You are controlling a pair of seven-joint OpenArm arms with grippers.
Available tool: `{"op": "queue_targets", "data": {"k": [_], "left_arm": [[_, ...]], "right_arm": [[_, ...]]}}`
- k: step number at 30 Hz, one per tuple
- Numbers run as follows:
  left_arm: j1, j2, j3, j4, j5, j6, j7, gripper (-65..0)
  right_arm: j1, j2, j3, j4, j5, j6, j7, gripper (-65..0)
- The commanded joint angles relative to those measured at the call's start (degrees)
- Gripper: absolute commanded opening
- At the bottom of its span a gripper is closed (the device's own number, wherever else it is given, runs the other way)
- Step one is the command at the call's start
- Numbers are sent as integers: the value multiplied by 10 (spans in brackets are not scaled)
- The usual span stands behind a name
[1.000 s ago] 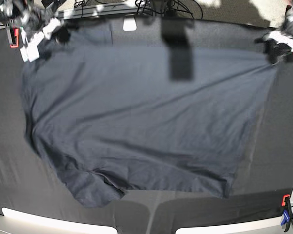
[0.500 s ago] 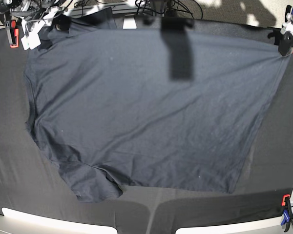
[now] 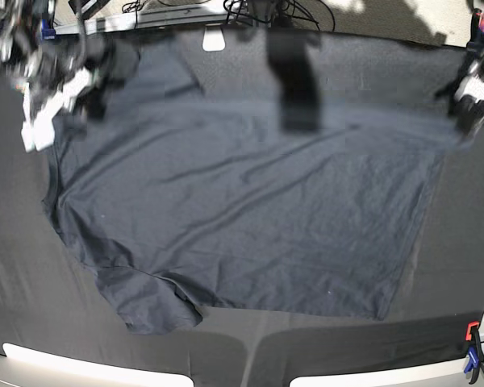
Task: Layout the t-shirt on the table in an organized manner, then fold the t-shirt properly
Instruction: 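Lift the held shirt edge with both grippers and drag it toward the robot, then lower the shirt edge and release it from both grippers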
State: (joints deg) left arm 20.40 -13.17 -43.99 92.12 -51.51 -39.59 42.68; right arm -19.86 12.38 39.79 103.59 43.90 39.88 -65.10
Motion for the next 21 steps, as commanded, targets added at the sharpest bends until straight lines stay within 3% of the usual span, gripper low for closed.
{"op": "queue_targets", "data": {"k": [1, 8, 14, 21], "left_arm": [[-9, -10, 10, 10, 4, -4, -29, -650], [-44, -10, 92, 10, 139, 7, -141, -650], [-73, -10, 103, 8, 162, 7, -145, -650], [-82, -10, 103, 8, 162, 43, -196, -650]], "right_arm": [[10, 8, 3, 9, 8, -5, 4, -650], [67, 8, 3, 9, -17, -24, 17, -650], [87, 9, 2, 8, -50, -28, 55, -650], [88, 9, 2, -3, -69, -28, 109, -650]]}}
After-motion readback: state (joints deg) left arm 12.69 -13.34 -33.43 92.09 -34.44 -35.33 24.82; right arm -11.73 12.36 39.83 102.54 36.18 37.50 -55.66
